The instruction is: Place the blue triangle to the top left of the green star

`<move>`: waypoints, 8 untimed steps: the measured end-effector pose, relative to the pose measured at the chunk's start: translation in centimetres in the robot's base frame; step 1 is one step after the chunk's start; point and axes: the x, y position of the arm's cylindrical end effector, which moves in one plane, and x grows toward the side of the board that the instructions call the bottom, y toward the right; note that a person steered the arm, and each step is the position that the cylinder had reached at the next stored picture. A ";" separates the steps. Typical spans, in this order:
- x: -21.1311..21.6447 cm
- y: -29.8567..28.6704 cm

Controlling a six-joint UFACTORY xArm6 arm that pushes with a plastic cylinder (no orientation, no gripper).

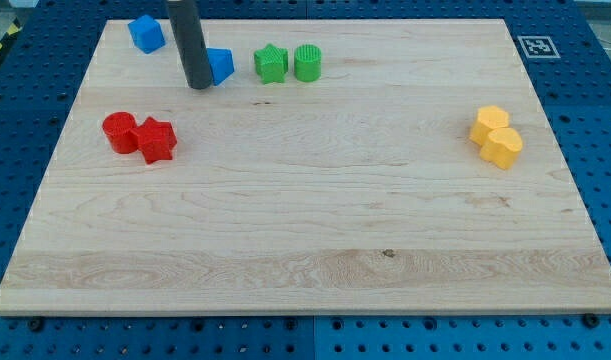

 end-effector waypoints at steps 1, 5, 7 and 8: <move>-2.0 0.0; 2.4 5.1; -0.2 2.2; -0.1 1.5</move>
